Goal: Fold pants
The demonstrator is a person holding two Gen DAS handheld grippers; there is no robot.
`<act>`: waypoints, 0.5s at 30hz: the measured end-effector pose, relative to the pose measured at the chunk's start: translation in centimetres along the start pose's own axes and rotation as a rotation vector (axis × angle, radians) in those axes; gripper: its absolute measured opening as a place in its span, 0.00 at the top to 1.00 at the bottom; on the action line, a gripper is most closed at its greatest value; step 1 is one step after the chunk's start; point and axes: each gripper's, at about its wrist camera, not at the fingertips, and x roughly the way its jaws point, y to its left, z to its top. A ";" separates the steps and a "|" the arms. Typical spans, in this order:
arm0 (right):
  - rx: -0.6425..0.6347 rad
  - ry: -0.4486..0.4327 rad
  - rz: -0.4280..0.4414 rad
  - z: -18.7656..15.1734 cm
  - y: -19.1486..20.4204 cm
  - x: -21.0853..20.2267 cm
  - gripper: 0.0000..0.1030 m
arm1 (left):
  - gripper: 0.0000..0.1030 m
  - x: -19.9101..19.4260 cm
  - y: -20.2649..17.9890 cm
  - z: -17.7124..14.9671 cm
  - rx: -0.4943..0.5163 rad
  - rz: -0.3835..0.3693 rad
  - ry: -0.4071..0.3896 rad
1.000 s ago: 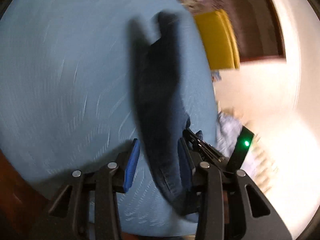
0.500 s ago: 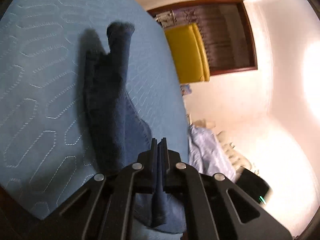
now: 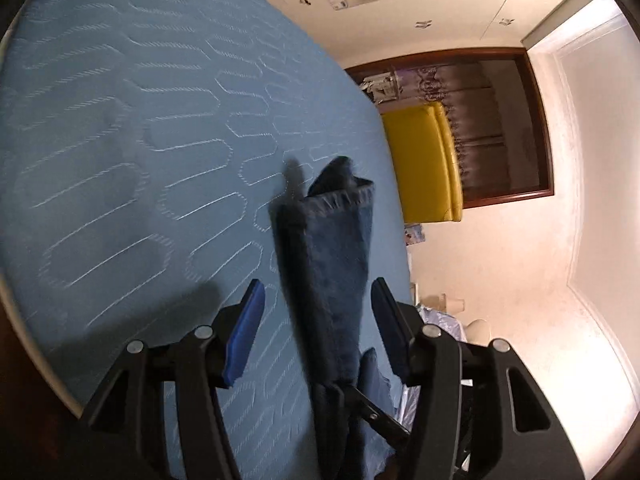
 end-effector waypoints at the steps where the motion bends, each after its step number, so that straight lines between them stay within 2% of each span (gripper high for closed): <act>1: 0.012 0.009 0.014 0.0 -0.3 0.2 0.96 | 0.47 1.0 0.0 0.9 -0.026 0.003 0.012; 3: 0.047 0.024 0.033 -0.2 -1.0 0.5 0.96 | 0.52 3.2 -0.2 1.5 -0.066 0.005 0.034; 7: 0.056 0.032 0.051 -0.8 -1.5 0.7 0.96 | 0.53 5.6 -0.8 2.5 -0.038 0.051 0.033; 13: 0.051 0.032 0.061 0.9 -2.4 0.1 0.96 | 0.58 7.8 -2.6 4.7 0.019 0.118 0.038; 14: 0.049 0.033 0.062 0.9 -2.4 0.0 0.96 | 0.62 8.5 -3.0 5.0 0.035 0.132 0.060; 15: 0.050 0.034 0.062 0.9 -2.3 0.2 0.96 | 0.71 9.1 -3.4 5.1 0.040 0.144 0.084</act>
